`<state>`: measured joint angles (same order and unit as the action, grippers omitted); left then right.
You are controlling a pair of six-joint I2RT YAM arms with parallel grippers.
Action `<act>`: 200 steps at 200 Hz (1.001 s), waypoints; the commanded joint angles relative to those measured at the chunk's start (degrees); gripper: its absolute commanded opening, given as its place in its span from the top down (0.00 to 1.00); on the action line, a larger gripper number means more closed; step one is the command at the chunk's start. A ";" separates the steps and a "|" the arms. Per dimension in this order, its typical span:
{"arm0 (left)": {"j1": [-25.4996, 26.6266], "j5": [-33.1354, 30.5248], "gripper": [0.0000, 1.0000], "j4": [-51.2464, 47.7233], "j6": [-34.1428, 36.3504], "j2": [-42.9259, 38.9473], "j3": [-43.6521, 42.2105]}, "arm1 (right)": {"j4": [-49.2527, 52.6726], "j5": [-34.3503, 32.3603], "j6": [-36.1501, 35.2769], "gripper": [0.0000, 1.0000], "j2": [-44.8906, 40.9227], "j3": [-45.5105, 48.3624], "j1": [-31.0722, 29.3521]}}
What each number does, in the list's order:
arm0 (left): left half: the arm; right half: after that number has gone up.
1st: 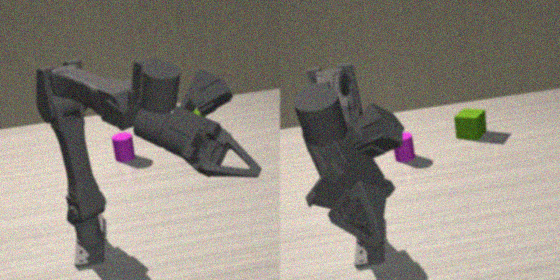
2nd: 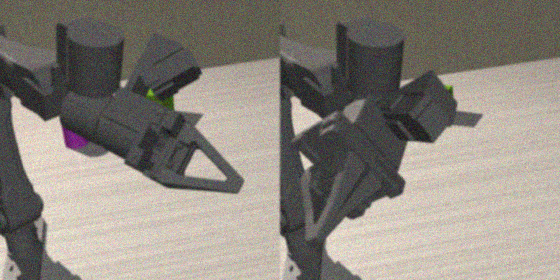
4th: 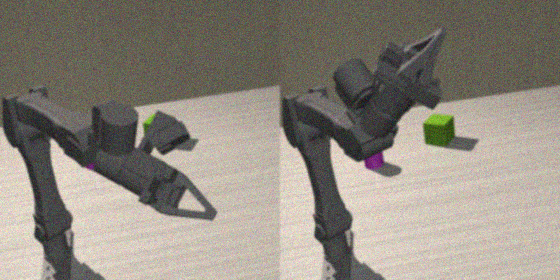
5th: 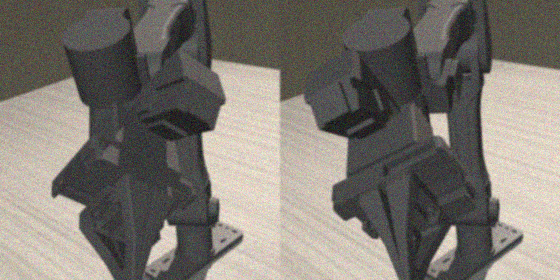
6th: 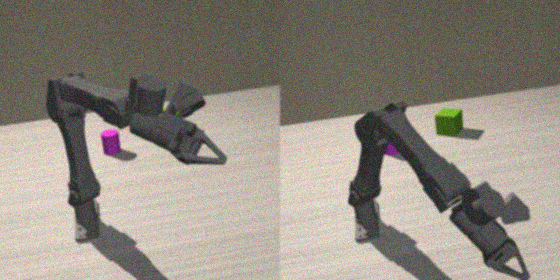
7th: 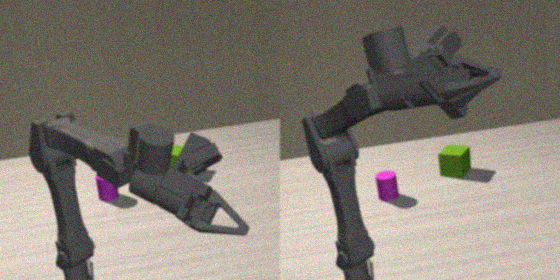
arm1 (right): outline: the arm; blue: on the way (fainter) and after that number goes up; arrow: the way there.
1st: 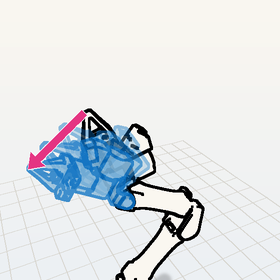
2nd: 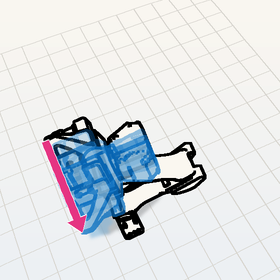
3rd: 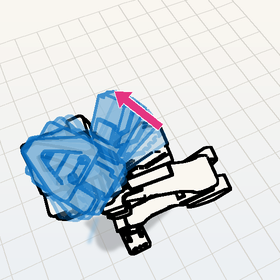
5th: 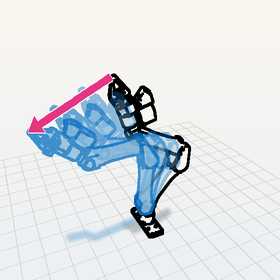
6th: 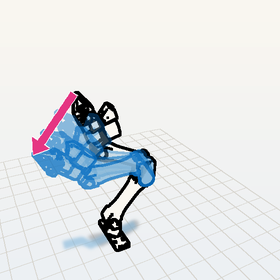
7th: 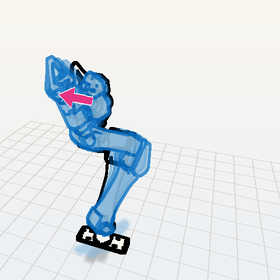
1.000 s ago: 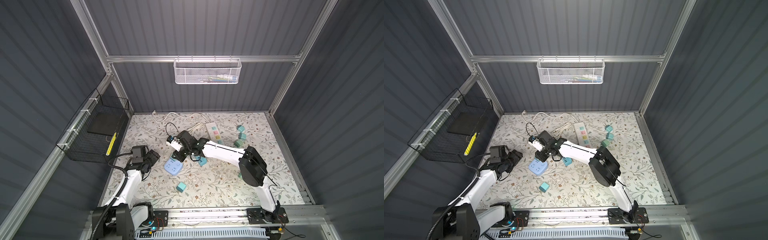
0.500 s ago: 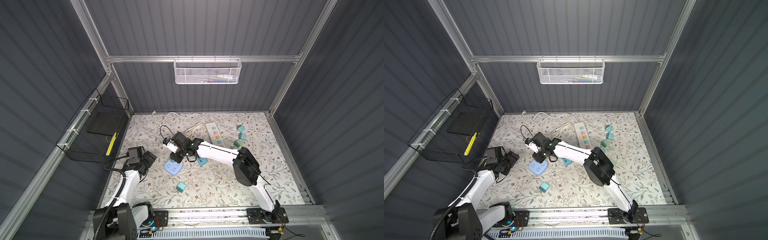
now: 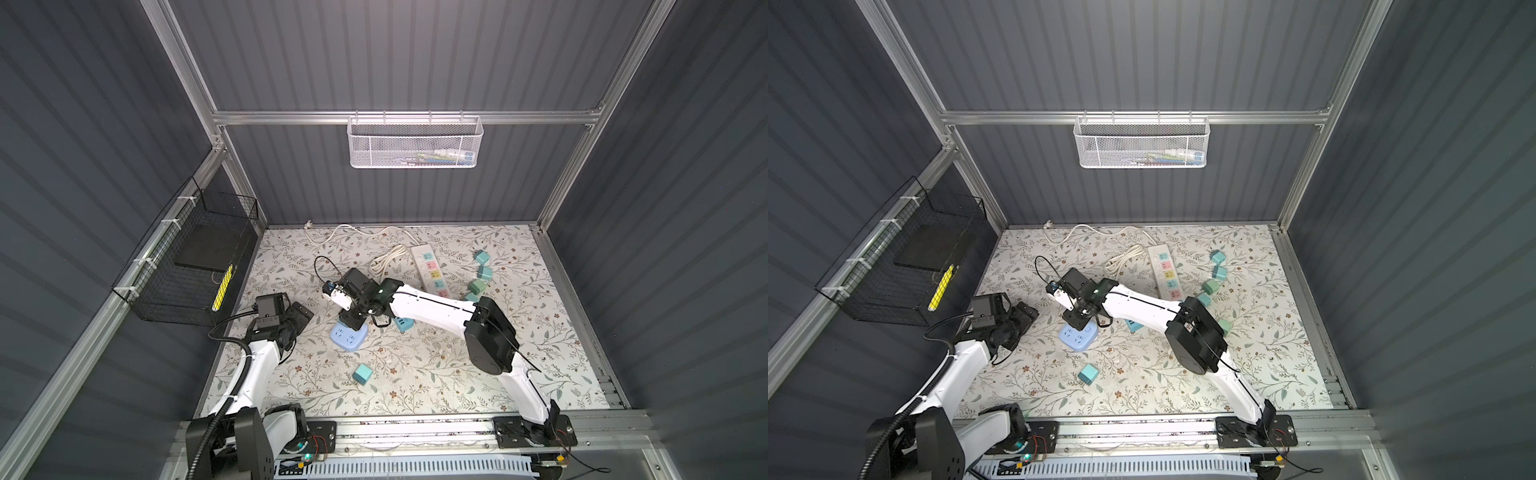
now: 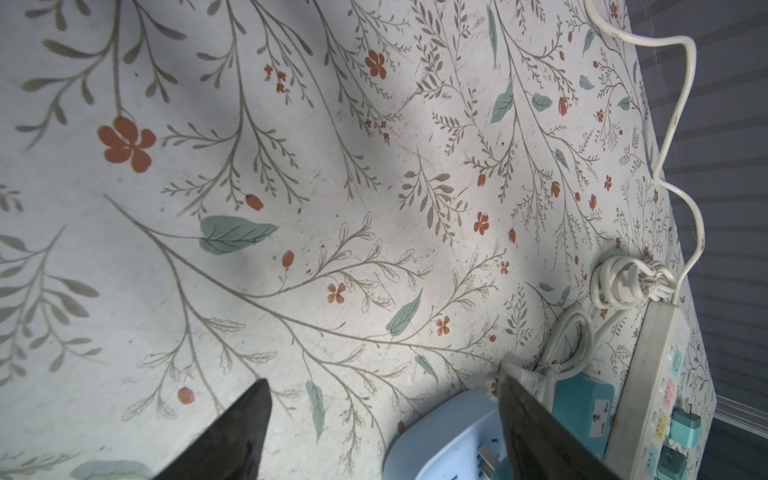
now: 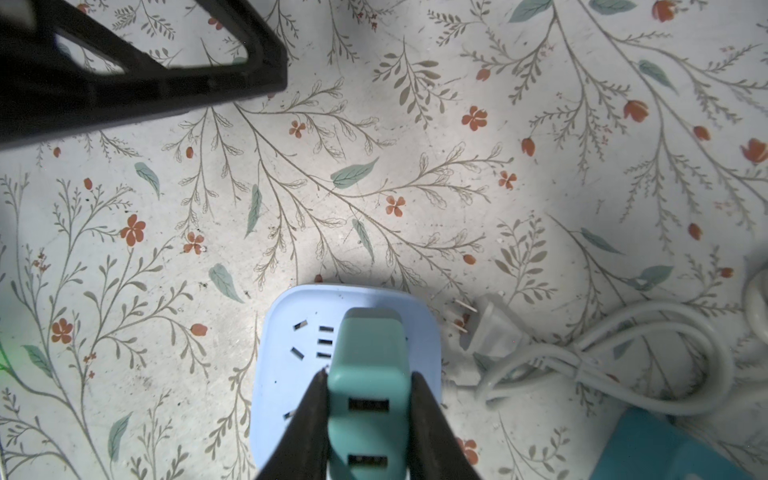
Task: Insert the plug
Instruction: 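Align the teal adapter's prongs above the blue socket outlet with the right gripper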
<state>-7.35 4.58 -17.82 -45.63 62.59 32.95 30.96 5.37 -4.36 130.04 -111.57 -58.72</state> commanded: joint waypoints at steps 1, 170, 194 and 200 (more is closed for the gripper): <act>-0.47 0.84 0.14 -0.48 1.14 -0.84 1.18 | 4.27 -3.06 -2.10 0.94 1.89 -1.35 -0.17; -0.47 2.36 0.14 0.99 1.41 -0.32 1.19 | 3.97 -2.40 0.10 0.95 -4.00 -2.24 -0.43; -0.48 2.43 0.14 0.94 1.46 -0.28 1.28 | 5.94 -2.28 0.06 0.95 -2.02 -3.22 -0.50; -0.47 2.43 0.14 0.87 1.41 -0.31 1.33 | 5.80 -2.20 0.26 0.95 -1.73 -3.06 -0.52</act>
<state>-7.60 6.09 -17.10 -45.45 62.59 32.95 34.76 3.40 -4.27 127.66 -113.54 -58.96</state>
